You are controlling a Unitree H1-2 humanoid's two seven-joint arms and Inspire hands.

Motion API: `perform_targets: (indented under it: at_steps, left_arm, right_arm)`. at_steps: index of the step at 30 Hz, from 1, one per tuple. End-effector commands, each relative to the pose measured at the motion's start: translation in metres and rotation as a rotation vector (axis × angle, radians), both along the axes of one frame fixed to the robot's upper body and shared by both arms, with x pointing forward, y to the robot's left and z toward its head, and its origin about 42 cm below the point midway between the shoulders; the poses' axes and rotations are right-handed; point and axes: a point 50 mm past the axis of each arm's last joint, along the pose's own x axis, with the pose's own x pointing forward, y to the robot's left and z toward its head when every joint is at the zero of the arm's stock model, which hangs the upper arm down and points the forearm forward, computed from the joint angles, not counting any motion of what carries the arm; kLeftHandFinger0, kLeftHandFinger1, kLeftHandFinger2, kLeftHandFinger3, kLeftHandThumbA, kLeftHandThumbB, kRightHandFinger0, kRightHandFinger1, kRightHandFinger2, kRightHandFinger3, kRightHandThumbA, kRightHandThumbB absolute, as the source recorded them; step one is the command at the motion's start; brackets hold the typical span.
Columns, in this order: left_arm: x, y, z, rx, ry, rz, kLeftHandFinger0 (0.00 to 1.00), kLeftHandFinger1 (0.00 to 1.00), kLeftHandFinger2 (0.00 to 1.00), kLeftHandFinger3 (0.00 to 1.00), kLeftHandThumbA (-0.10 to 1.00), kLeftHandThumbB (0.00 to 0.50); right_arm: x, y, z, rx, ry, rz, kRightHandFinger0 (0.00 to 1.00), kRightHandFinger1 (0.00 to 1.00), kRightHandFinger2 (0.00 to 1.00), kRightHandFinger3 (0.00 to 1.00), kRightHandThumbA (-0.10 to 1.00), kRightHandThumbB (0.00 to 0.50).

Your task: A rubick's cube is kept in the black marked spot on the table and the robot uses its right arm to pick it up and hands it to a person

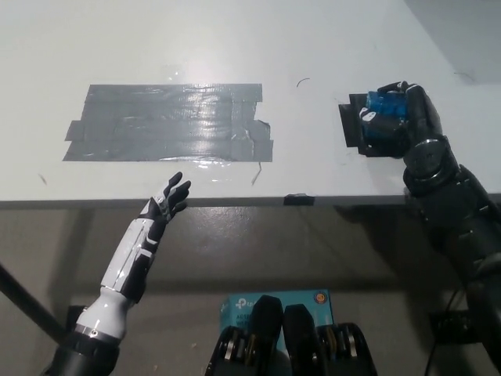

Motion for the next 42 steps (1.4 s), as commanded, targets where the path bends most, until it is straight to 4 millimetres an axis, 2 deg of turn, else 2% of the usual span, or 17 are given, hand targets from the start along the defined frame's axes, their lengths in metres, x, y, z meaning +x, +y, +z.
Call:
perform_targets:
  at_steps: [1, 3, 4, 7, 10, 11, 12, 13, 15, 23, 26, 27, 28, 31, 35, 38, 42]
  left_arm:
    - [0.005, 0.001, 0.016, -0.006, -0.059, 0.017, 1.00, 1.00, 1.00, 1.00, 1.00, 0.147]
    - [0.006, 0.002, 0.016, -0.003, -0.063, 0.019, 1.00, 1.00, 1.00, 1.00, 1.00, 0.148]
    - [0.007, 0.002, 0.015, -0.002, -0.066, 0.019, 1.00, 1.00, 1.00, 1.00, 1.00, 0.149]
    - [0.008, 0.002, 0.017, 0.007, -0.072, 0.022, 1.00, 1.00, 1.00, 1.00, 1.00, 0.143]
    - [0.008, 0.001, 0.018, 0.003, -0.059, 0.022, 1.00, 1.00, 1.00, 1.00, 1.00, 0.156]
    - [0.008, 0.001, 0.019, 0.001, -0.058, 0.019, 1.00, 1.00, 1.00, 1.00, 1.00, 0.156]
    - [0.008, 0.001, 0.018, -0.007, -0.058, 0.017, 1.00, 1.00, 1.00, 1.00, 1.00, 0.150]
    - [0.008, 0.001, 0.018, -0.008, -0.059, 0.017, 1.00, 1.00, 1.00, 1.00, 1.00, 0.149]
    - [0.008, 0.001, 0.019, -0.001, -0.063, 0.023, 1.00, 1.00, 1.00, 1.00, 1.00, 0.143]
    - [0.011, 0.001, 0.020, 0.009, -0.076, 0.024, 1.00, 1.00, 1.00, 1.00, 1.00, 0.131]
    - [0.012, 0.001, 0.021, 0.002, -0.074, 0.023, 1.00, 1.00, 1.00, 1.00, 1.00, 0.136]
    - [0.012, 0.001, 0.021, 0.004, -0.077, 0.020, 1.00, 1.00, 1.00, 1.00, 1.00, 0.135]
    - [0.012, 0.001, 0.021, 0.005, -0.078, 0.020, 1.00, 1.00, 1.00, 1.00, 1.00, 0.134]
    - [0.012, 0.001, 0.021, -0.001, -0.075, 0.020, 1.00, 1.00, 1.00, 1.00, 1.00, 0.135]
    - [0.010, 0.002, 0.020, 0.003, -0.072, 0.024, 1.00, 1.00, 1.00, 1.00, 1.00, 0.132]
    - [0.009, 0.001, 0.021, 0.000, -0.066, 0.016, 1.00, 1.00, 1.00, 1.00, 1.00, 0.131]
    - [0.010, -0.001, 0.020, 0.001, -0.059, 0.013, 1.00, 1.00, 1.00, 1.00, 1.00, 0.134]
  right_arm:
    - [-0.008, 0.004, -0.020, -0.008, 0.041, 0.007, 0.04, 0.61, 1.00, 0.92, -0.10, 0.220]
    - [-0.007, 0.004, -0.017, -0.007, 0.012, 0.003, 0.05, 0.62, 1.00, 0.90, -0.10, 0.218]
    - [-0.005, 0.004, -0.010, 0.024, -0.029, -0.006, 0.07, 0.62, 1.00, 0.86, -0.10, 0.211]
    - [-0.002, 0.006, 0.004, 0.061, -0.089, -0.011, 0.10, 0.62, 0.98, 0.86, -0.10, 0.227]
    - [0.004, 0.014, 0.027, 0.087, -0.165, 0.005, 0.06, 0.63, 1.00, 0.96, -0.10, 0.203]
    - [0.005, 0.016, 0.032, 0.086, -0.175, 0.007, 0.06, 0.64, 1.00, 0.97, -0.10, 0.205]
    - [0.007, 0.020, 0.040, 0.099, -0.198, 0.008, 0.01, 0.61, 1.00, 0.98, -0.10, 0.192]
    - [0.007, 0.023, 0.046, 0.114, -0.212, 0.010, 0.00, 0.61, 1.00, 1.00, -0.10, 0.181]
    - [0.008, 0.033, 0.070, 0.153, -0.281, 0.022, 0.00, 0.62, 1.00, 1.00, -0.10, 0.173]
    - [-0.006, 0.052, 0.134, 0.234, -0.487, 0.079, 0.02, 0.61, 1.00, 1.00, -0.10, 0.161]
    - [-0.013, 0.055, 0.151, 0.272, -0.536, 0.086, 0.01, 0.59, 0.97, 1.00, -0.10, 0.160]
    - [-0.016, 0.055, 0.161, 0.343, -0.549, 0.097, 0.00, 0.57, 0.94, 0.98, -0.10, 0.155]
    - [-0.017, 0.055, 0.164, 0.360, -0.553, 0.100, 0.00, 0.58, 0.93, 0.98, -0.10, 0.155]
    - [-0.018, 0.052, 0.180, 0.399, -0.596, 0.109, 0.00, 0.54, 0.84, 0.85, -0.10, 0.176]
    - [-0.016, 0.052, 0.195, 0.439, -0.597, 0.109, 0.00, 0.52, 0.84, 0.84, -0.10, 0.167]
    - [-0.009, 0.054, 0.206, 0.392, -0.603, 0.097, 0.01, 0.56, 0.87, 0.85, -0.10, 0.190]
    - [0.000, 0.058, 0.211, 0.367, -0.596, 0.113, 0.00, 0.49, 0.87, 0.86, -0.10, 0.174]
